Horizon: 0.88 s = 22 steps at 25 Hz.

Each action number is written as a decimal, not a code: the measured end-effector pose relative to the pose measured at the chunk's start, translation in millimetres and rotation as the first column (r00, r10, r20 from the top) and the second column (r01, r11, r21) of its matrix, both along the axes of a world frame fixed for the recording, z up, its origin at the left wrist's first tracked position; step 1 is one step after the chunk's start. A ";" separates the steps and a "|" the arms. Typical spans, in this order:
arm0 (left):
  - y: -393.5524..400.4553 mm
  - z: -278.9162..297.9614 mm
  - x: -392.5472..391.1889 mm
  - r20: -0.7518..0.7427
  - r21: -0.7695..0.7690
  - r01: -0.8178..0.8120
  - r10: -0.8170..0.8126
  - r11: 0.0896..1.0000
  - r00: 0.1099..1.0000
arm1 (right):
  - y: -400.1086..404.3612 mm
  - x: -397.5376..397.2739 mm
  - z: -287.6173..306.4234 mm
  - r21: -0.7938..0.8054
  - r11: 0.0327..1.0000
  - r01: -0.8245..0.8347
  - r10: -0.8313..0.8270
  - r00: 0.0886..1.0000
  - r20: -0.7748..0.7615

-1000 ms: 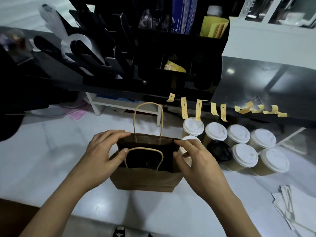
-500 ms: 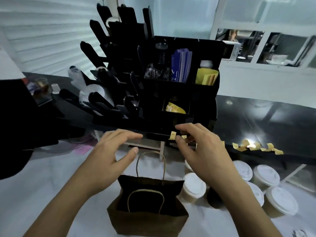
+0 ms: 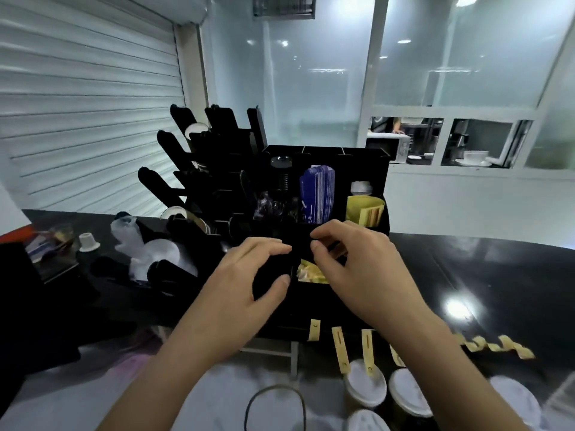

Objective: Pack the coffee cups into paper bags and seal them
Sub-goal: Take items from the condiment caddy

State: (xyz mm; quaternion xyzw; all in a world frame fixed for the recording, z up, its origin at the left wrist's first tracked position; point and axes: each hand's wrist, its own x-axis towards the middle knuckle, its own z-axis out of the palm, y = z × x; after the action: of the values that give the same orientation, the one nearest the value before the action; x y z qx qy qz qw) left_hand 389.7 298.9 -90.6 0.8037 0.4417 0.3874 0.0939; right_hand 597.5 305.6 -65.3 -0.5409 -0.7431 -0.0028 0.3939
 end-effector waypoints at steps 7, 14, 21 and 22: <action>61.1 -18.5 8.7 0.046 -0.115 -0.031 0.036 0.993 0.998 | 100.3 -15.6 -2.8 -0.127 0.992 0.026 -0.029 0.999 -0.022; 96.9 -35.3 13.4 0.071 -0.184 -0.059 0.074 0.981 0.995 | 186.3 -34.8 -14.3 -0.094 0.995 0.046 -0.030 0.987 0.158; 110.0 -51.2 10.9 0.045 -0.258 -0.053 0.066 0.965 0.997 | 227.1 -49.0 -20.3 -0.223 0.970 0.100 0.010 0.895 0.446; 111.1 -51.8 11.0 0.044 -0.258 -0.051 0.064 0.965 0.997 | 229.3 -49.4 -21.3 -0.257 0.961 0.105 0.026 0.888 0.460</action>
State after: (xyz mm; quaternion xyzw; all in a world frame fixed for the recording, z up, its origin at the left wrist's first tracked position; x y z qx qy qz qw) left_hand 400.7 410.1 -142.4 0.7613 0.5086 0.3504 0.1973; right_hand 548.1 534.9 -86.5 -0.5891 -0.7970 -0.0355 0.1282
